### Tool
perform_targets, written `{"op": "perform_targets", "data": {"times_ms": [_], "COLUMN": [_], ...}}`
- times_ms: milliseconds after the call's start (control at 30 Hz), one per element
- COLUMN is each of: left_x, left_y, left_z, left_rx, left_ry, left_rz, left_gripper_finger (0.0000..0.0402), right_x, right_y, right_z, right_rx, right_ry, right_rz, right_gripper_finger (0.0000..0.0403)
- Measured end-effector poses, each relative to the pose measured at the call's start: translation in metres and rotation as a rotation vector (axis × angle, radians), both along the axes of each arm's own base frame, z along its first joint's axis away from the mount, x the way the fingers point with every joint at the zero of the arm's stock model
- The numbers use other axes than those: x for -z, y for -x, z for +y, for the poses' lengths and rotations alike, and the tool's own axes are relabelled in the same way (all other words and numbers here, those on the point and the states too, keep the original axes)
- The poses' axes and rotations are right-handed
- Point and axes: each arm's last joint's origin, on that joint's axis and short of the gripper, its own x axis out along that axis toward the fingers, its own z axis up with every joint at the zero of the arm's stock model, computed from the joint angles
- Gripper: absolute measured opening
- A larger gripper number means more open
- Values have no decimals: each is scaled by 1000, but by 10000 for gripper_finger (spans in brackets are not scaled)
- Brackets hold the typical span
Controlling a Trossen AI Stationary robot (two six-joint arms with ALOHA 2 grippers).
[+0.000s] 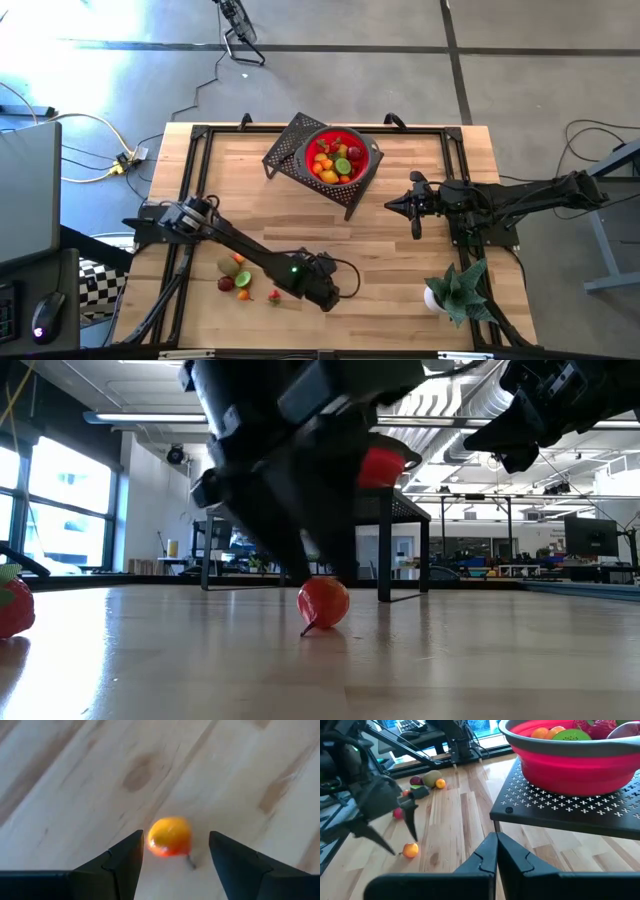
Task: Pick & Place Fruit
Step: Put the pear into the strainer bowl on the shelf
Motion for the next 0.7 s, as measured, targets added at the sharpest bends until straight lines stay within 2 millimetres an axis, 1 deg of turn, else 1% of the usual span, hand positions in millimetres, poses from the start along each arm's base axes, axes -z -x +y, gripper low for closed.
{"op": "perform_targets", "data": {"times_ms": [100,567,700], "left_x": [5,6,12], "left_y": [-5,-4,-2], "left_z": [-3,-2,-1], "left_rx": [6,10,11], "left_ry": [25,19,12], "left_rz": [-21,-13,-2], "left_gripper_finger": [221,221,221], "right_x": [0,1,1], "right_y": [0,0,0], "right_z": [0,0,0], "right_rx": [0,0,-2], "right_ry": [0,-1,-1], "right_rz": [0,8,8], "right_gripper_finger": [2,2,2]}}
